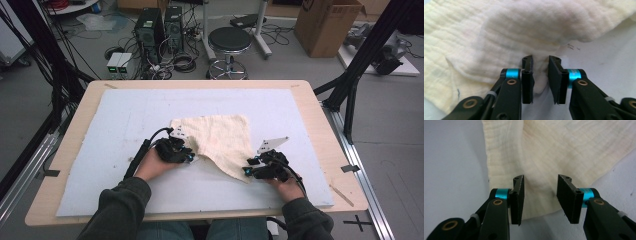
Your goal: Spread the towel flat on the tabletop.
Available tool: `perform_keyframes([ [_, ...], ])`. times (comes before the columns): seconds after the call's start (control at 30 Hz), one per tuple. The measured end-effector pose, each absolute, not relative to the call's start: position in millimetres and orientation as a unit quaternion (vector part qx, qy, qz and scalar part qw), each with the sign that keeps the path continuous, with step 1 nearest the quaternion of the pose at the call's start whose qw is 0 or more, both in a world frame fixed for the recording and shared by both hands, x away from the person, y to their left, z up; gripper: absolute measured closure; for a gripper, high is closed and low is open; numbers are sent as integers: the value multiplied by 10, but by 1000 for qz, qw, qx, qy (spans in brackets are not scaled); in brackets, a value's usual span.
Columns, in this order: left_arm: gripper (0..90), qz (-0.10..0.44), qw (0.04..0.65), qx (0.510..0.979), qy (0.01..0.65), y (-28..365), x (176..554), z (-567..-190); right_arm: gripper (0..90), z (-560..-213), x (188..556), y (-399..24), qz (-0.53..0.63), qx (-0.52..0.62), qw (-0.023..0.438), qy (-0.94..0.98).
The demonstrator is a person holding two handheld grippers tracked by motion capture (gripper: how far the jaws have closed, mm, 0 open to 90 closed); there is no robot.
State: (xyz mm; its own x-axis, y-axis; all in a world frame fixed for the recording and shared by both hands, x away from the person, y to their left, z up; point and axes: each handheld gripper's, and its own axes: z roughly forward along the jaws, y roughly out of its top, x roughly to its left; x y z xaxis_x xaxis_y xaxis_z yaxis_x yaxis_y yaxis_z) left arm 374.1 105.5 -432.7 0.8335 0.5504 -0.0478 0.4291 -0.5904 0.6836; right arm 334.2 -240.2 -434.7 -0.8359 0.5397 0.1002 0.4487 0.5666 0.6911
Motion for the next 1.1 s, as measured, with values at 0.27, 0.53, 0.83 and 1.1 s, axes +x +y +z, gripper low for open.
perform_keyframes([
  [0.27, 841, 97, 357, 888, 272, 1054, 3748, -4327, 571, -4316, 3310, -2345, 387, 263, 50, 882],
  [0.53, 868, 86, 372, 884, 270, 1151, 3717, -4228, 604, -4362, 3314, -2327, 367, 264, 50, 891],
  [0.83, 868, 96, 386, 884, 247, 1363, 3483, -4005, 631, -4367, 3315, -2319, 366, 260, 60, 892],
  [1.1, 868, 102, 405, 876, 240, 1571, 3239, -3969, 720, -4358, 3304, -2316, 360, 261, 69, 893],
])
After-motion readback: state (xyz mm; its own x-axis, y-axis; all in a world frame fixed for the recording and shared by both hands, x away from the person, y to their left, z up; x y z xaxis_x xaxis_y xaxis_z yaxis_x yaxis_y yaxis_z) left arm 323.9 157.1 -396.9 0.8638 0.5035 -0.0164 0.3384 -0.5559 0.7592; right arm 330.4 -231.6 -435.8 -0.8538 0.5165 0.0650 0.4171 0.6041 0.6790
